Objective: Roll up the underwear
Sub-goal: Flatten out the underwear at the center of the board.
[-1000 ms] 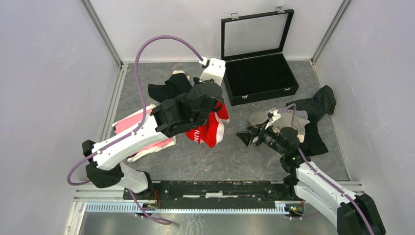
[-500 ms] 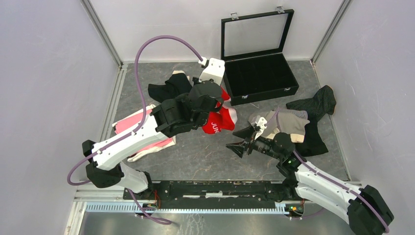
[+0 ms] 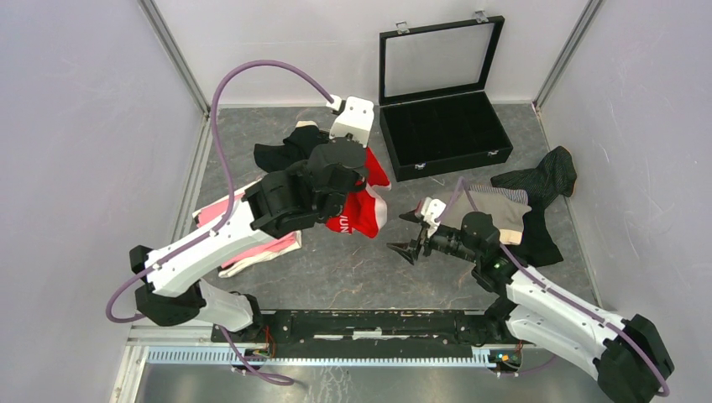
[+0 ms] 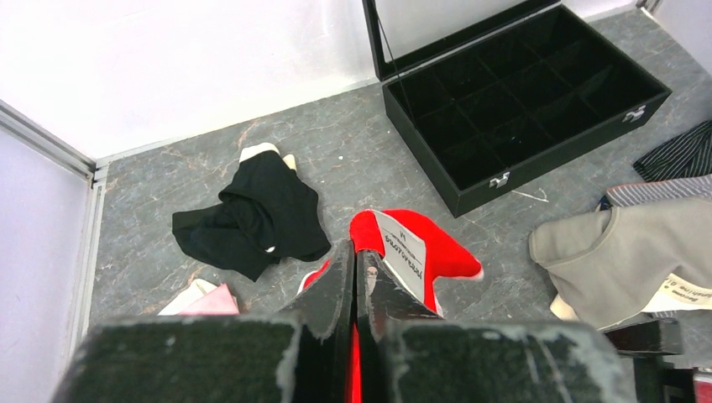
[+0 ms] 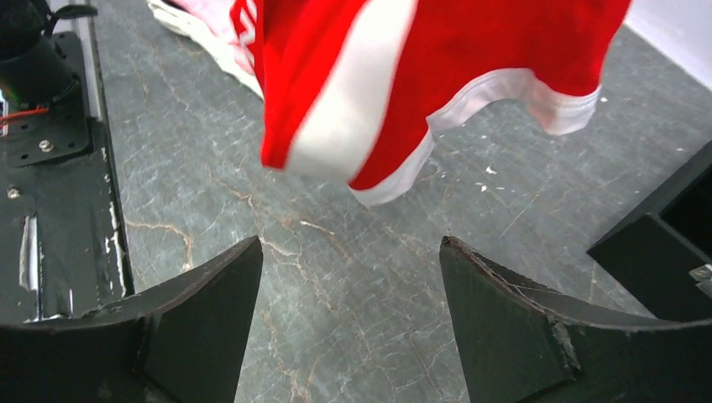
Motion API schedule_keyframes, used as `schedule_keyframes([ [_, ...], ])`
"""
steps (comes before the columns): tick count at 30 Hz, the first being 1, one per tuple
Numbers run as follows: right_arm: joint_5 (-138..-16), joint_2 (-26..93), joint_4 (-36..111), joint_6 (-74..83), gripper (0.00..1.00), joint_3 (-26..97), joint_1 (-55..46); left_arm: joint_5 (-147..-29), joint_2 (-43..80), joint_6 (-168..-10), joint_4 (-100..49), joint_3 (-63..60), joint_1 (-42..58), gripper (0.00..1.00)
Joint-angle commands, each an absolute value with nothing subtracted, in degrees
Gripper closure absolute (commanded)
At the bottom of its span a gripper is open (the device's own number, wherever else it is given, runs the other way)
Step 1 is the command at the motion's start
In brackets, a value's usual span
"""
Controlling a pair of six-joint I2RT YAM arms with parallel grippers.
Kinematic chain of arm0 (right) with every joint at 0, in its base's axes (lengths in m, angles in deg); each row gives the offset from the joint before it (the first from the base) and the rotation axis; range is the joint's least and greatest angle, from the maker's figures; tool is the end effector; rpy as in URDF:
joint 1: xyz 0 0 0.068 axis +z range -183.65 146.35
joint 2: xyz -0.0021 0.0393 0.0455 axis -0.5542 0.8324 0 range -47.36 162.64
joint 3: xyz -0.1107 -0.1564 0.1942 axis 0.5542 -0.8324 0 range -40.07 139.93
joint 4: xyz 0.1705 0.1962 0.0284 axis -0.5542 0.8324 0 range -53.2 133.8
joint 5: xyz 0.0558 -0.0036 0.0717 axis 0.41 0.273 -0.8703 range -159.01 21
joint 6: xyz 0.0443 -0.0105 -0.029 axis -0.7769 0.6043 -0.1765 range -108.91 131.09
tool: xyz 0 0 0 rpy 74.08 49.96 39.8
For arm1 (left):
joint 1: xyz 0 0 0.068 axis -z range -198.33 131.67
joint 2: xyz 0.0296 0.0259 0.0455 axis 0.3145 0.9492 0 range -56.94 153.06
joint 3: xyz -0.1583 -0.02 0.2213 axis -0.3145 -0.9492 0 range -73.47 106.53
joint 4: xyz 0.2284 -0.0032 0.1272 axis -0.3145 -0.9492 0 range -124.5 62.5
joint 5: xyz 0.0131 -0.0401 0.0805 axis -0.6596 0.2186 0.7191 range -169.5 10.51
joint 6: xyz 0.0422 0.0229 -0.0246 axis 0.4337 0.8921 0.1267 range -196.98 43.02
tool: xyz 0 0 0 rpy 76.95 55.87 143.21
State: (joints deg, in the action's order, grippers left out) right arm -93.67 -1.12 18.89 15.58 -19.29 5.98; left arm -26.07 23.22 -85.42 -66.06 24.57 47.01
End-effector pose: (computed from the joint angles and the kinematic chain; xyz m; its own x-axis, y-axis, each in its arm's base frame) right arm 0.1368 0.1326 0.2390 -0.0305 -0.1176 -0.9926 -0.9034 0.4281 -0.0230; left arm 0.1422 -0.2414 0.4723 -0.1793 0.1808 -0.9670 0.2040 0.9684 0.1432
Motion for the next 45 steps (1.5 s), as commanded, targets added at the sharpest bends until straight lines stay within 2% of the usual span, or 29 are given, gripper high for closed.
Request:
schedule_keyframes([
  [1, -97.19, 0.98, 18.31, 17.6, 0.16, -16.27, 6.15, -26.15, 19.83, -81.81, -63.3, 24.32, 46.95, 0.98],
  [10, -106.7, 7.09, 7.04, 11.18, 0.19, -14.94, 6.31, -25.97, 19.04, -81.98, -63.01, 23.49, 46.91, 0.98],
  [18, -107.82, 10.27, 10.56, 15.39, 0.2, -9.41, 6.34, -26.13, 18.86, -81.76, -62.78, 23.39, 46.94, 0.98],
  [23, -109.03, 12.67, 12.25, 17.09, 0.26, -6.94, 6.3, -25.92, 18.81, -81.64, -62.77, 23.26, 46.91, 0.98],
  [31, -113.36, 13.19, 14.93, 18.13, 0.47, -6.95, 6.28, -24.65, 18.2, -80.98, -62.75, 22.88, 46.9, 0.98],
  [34, -115.41, 13.45, 15.09, 17.8, 0.61, -7.19, 6.37, -24.34, 18.11, -80.93, -62.45, 22.56, 46.97, 0.98],
  [38, -116.45, 13.89, 13.03, 15.58, 0.86, -7.86, 6.38, -24.3, 18.0, -81.0, -62.22, 22.13, 46.96, 0.98],
  [41, -113.95, 13.91, 10.26, 12.41, 0.98, -8.88, 6.39, -24.06, 17.98, -81.16, -62.26, 21.62, 46.89, 0.98],
  [45, -101.03, 11.93, 12.05, 7.61, 1.0, -9.66, 6.4, -22.56, 17.24, -81.71, -62.3, 20.33, 46.96, 0.98],
])
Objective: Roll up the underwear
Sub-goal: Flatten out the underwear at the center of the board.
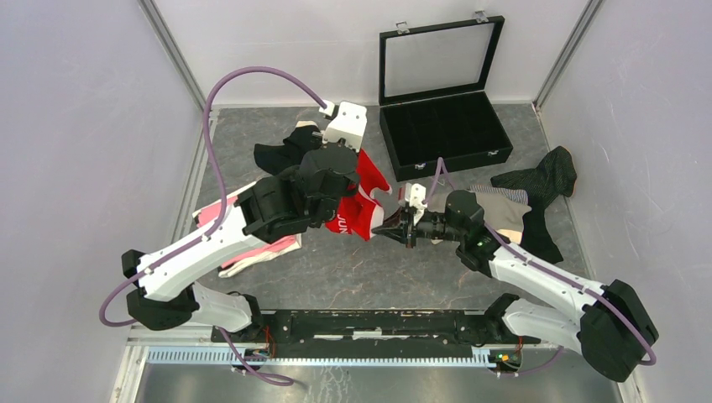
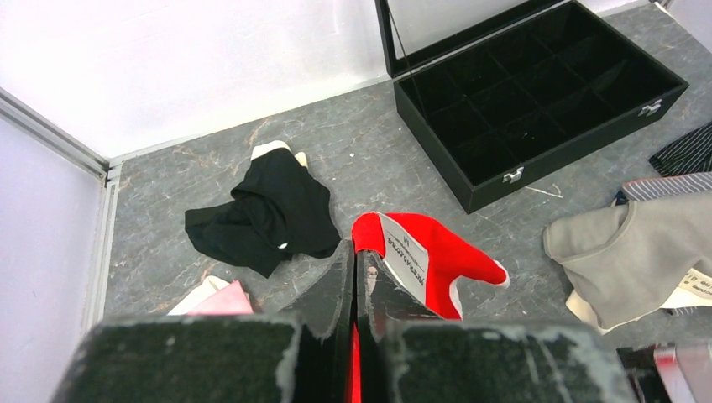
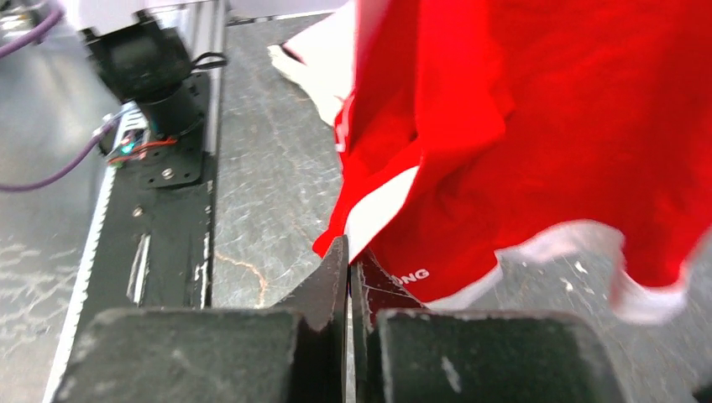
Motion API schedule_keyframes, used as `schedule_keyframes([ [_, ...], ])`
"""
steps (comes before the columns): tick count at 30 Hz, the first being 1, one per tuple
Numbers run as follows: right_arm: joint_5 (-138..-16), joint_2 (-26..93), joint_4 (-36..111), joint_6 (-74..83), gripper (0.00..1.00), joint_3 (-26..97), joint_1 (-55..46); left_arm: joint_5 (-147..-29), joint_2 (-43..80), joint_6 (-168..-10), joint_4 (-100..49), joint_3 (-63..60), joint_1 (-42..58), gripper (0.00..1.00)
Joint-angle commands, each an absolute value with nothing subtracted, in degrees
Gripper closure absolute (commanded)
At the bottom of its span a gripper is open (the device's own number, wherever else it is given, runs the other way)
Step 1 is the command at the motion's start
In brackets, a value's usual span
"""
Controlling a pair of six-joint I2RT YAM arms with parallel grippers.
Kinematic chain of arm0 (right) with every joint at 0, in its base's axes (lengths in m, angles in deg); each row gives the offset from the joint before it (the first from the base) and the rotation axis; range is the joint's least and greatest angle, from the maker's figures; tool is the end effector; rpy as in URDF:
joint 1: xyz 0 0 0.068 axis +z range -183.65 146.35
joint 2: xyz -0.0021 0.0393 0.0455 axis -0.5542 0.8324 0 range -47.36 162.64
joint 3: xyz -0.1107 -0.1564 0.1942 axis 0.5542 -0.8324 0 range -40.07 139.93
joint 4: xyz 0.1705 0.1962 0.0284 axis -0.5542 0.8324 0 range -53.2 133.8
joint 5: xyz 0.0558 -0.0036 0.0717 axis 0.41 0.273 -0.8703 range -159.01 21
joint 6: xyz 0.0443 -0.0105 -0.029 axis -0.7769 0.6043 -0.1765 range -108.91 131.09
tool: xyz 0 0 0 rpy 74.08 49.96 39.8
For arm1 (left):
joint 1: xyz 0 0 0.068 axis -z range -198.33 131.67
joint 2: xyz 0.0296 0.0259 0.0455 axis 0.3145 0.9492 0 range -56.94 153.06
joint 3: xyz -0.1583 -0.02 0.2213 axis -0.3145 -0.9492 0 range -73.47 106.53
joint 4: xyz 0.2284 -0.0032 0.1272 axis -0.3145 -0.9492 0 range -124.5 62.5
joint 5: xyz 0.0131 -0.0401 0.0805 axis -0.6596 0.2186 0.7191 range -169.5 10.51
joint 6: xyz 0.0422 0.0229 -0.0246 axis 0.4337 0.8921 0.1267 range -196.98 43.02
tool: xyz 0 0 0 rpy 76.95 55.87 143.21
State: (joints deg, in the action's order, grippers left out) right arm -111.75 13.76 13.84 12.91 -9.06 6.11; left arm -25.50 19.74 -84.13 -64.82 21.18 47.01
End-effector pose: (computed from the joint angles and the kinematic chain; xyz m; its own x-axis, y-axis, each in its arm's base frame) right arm 0.1644 0.1682 0.2611 -0.0642 -0.0838 -0.9944 -0.9899 0.1312 0.0529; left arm 0.1360 -0.2273 0.4716 -0.1641 0.1819 -0.9695 0.1969 0.9691 0.1485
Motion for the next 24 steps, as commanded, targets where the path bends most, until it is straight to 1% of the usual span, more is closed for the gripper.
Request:
schedule_keyframes([
  [1, -96.69, 11.13, 13.43, 6.47, 1.0, -9.51, 6.35, -21.92, 16.87, -81.95, -62.43, 19.91, 46.9, 0.98],
  [4, -78.58, 8.24, 21.32, 2.58, 1.0, -7.29, 6.38, -20.36, 15.64, -82.67, -62.77, 18.89, 46.89, 0.98],
  [7, -64.44, 5.94, 27.77, -0.45, 1.0, -4.49, 6.43, -20.02, 14.62, -83.07, -62.87, 17.78, 46.82, 0.98],
  [11, -50.59, 4.96, 36.2, -3.45, 1.0, 1.72, 6.38, -19.25, 13.71, -83.71, -63.66, 17.1, 46.84, 0.98],
  [14, -43.45, 4.25, 42.0, -4.82, 1.0, 5.89, 6.4, -18.77, 12.92, -83.88, -64.0, 16.64, 46.81, 0.98],
  [18, -42.58, 3.04, 46.39, -4.52, 1.0, 10.13, 6.33, -18.29, 12.07, -84.22, -64.22, 15.95, 46.8, 0.98],
  [21, -45.03, 5.56, 54.75, -4.01, 1.0, 15.4, 6.41, -17.93, 11.72, -85.01, -65.11, 15.39, 46.78, 0.98],
  [24, -52.39, 8.58, 62.13, -2.21, 0.94, 18.92, 6.38, -17.81, 11.04, -86.57, -66.65, 14.23, 46.71, 0.98],
])
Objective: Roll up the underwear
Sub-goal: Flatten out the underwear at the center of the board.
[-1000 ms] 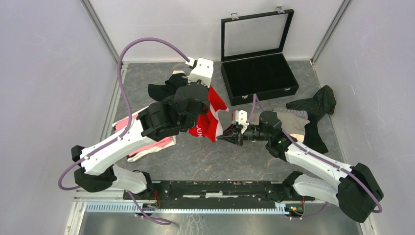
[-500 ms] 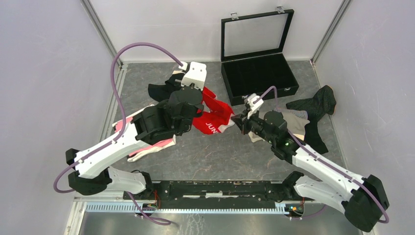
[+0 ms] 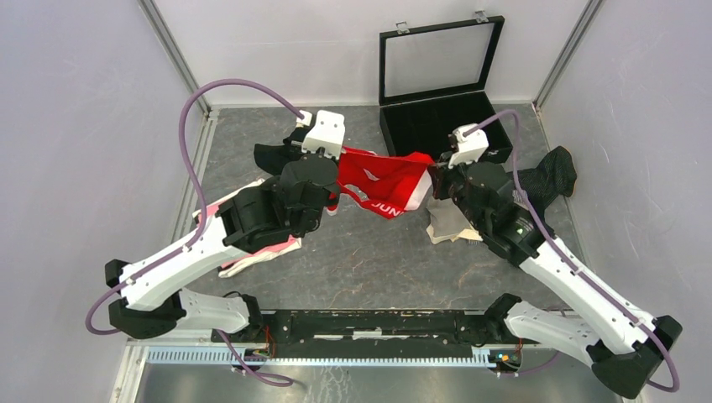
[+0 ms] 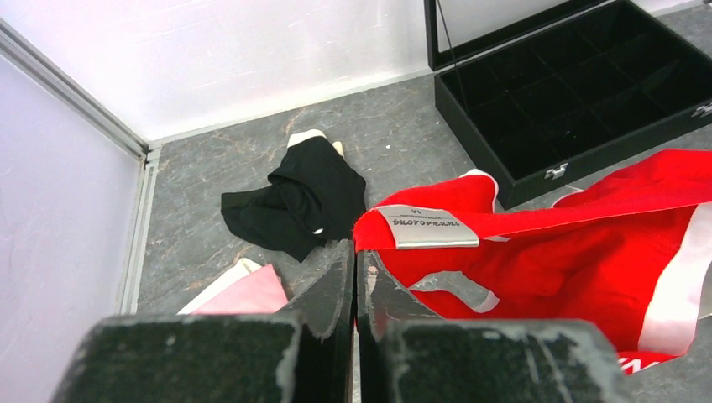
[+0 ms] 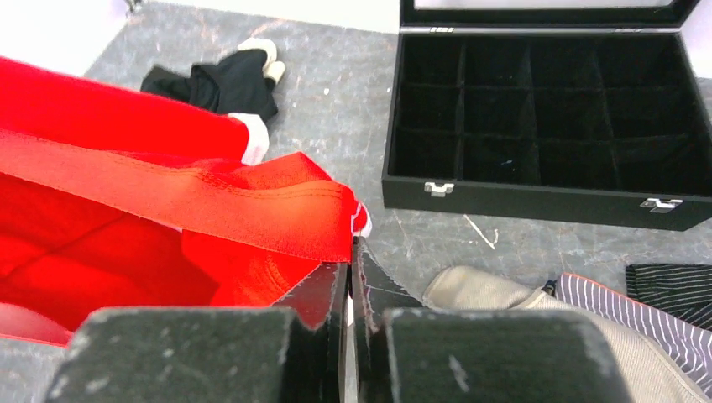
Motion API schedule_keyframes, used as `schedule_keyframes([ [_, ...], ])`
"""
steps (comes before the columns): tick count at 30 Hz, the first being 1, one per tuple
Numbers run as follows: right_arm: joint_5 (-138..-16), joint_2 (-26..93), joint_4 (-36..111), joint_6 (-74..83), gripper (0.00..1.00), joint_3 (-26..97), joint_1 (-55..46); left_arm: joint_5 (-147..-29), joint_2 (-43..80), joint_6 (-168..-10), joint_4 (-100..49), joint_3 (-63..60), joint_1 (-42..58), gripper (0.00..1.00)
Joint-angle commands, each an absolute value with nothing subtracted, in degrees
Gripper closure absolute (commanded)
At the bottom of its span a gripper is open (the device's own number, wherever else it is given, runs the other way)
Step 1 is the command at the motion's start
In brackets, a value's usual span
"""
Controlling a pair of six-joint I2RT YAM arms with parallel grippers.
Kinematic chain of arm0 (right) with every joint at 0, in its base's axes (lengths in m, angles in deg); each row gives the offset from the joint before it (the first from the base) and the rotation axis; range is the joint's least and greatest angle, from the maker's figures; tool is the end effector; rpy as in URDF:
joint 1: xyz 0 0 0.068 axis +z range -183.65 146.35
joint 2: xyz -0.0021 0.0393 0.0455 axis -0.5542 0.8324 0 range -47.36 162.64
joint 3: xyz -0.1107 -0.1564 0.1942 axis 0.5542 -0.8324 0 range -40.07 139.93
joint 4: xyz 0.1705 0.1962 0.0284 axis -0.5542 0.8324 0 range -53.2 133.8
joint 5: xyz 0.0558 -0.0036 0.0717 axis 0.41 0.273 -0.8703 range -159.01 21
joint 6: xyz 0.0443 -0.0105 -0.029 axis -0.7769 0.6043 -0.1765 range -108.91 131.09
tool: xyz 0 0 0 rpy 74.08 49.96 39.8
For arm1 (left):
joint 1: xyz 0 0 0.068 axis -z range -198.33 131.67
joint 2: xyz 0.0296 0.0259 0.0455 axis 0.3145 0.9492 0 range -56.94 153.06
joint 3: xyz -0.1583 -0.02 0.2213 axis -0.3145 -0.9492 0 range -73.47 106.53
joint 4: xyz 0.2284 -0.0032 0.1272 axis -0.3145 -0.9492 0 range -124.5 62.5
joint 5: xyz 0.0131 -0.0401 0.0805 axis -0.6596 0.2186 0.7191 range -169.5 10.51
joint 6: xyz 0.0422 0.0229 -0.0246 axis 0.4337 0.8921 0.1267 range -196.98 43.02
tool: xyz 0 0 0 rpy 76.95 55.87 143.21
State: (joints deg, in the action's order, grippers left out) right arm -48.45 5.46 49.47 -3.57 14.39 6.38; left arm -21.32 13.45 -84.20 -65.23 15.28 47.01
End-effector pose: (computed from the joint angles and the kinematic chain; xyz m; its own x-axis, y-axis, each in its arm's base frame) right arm 0.1682 0.1249 0.3702 -0.2273 0.1184 -0.9666 -0.2903 0.9392 0.1834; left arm 0.1245 -0.1987 0.4655 -0.1556 0.1798 -0.9713 0.1263 0.9788 0.1610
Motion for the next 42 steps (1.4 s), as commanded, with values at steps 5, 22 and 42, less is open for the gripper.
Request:
schedule_keyframes([
  [5, -63.7, 7.74, 69.27, -3.32, 0.93, 17.45, 6.36, -19.53, 8.26, -91.04, -69.84, 10.39, 46.79, 0.98],
  [22, -64.84, -0.42, 53.68, -12.63, 0.96, -8.01, 6.36, -48.94, 9.68, -100.74, -49.2, -22.57, 37.01, 0.98],
  [42, -60.48, 9.8, 41.23, -17.46, 0.98, -8.44, 6.37, -58.11, 15.08, -103.76, -46.9, -19.03, 25.04, 0.36],
])
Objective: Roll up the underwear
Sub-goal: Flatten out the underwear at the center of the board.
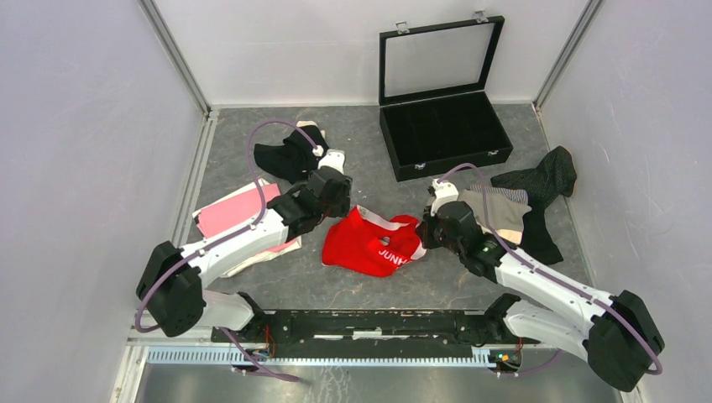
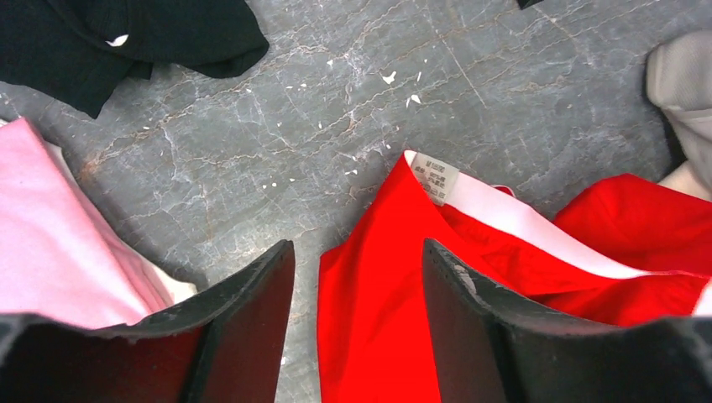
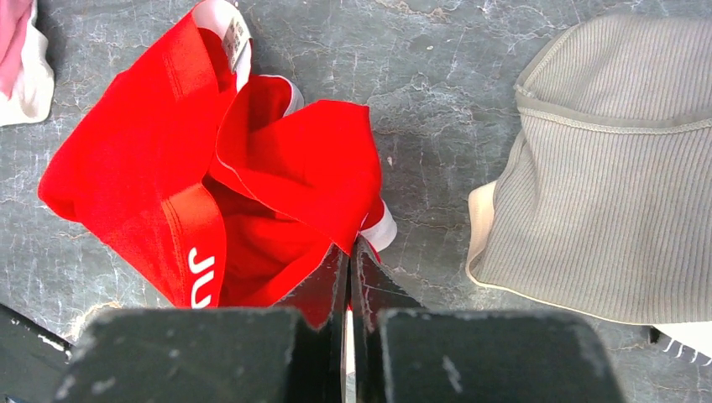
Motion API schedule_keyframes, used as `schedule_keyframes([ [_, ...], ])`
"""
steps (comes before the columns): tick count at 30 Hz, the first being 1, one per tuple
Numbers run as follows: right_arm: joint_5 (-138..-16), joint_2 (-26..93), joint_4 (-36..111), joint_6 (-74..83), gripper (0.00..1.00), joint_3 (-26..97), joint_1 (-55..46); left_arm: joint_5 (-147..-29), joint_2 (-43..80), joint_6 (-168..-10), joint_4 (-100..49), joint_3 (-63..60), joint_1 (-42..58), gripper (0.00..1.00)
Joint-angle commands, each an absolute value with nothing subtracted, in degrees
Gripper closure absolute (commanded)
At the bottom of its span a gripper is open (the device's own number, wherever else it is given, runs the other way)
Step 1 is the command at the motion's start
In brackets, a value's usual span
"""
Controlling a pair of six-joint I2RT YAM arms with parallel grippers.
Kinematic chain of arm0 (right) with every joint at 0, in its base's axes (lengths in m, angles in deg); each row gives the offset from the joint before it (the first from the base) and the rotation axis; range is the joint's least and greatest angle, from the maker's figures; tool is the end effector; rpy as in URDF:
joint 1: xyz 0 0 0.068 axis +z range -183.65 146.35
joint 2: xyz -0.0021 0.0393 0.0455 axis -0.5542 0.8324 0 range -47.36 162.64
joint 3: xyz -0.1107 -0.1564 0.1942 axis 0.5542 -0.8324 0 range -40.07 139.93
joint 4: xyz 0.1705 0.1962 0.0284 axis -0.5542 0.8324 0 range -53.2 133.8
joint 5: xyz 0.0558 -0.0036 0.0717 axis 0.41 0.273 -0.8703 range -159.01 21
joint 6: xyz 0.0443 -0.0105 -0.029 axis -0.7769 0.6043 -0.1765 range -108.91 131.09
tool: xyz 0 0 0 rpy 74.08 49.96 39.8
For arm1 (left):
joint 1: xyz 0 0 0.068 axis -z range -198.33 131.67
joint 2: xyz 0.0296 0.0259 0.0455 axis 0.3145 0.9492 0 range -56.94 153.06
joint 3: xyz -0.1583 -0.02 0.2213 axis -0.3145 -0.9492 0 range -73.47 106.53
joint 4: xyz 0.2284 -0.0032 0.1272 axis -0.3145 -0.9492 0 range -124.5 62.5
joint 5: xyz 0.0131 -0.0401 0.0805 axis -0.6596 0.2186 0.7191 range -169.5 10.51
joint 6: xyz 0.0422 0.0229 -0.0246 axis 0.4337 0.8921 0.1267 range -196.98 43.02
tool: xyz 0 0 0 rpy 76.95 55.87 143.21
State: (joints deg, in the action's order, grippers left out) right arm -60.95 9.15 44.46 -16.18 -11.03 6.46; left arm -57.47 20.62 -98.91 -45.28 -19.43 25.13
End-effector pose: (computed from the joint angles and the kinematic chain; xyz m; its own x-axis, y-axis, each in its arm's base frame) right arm 0.1630 0.1306 0.2109 -0.6433 0.0512 -0.7639 -0.2875 0.9086 0.3030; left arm 0.2211 -0.1912 0.2579 -0.6063 0.0974 -0.7893 0.2228 0.9735 -0.0511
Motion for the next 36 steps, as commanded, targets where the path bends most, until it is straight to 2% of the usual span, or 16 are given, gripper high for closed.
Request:
schedule_keyframes([
  [1, -60.85, 10.09, 41.09, -17.44, 0.98, -8.3, 6.41, -59.17, 13.73, -104.42, -47.41, -19.63, 25.12, 0.35],
  [6, -61.91, 10.99, 40.58, -17.8, 0.97, -8.38, 6.4, -62.9, 10.53, -107.22, -47.3, -23.16, 29.85, 0.35],
  [13, -63.43, 11.09, 40.17, -17.44, 0.97, -9.3, 6.37, -65.25, 16.0, -104.03, -39.95, -25.62, 40.46, 0.41],
  [19, -64.25, 10.99, 40.64, -16.04, 0.97, -9.22, 6.41, -62.65, 22.42, -98.38, -38.92, -24.2, 40.64, 0.41],
  [23, -65.14, 11.33, 40.77, -15.05, 0.96, -9.22, 6.39, -61.31, 24.1, -94.5, -36.8, -24.07, 40.55, 0.37],
  [36, -65.05, 12.15, 40.64, -14.42, 0.94, -9.66, 6.4, -65.82, 29.01, -88.15, -33.11, -24.52, 39.21, 0.32],
])
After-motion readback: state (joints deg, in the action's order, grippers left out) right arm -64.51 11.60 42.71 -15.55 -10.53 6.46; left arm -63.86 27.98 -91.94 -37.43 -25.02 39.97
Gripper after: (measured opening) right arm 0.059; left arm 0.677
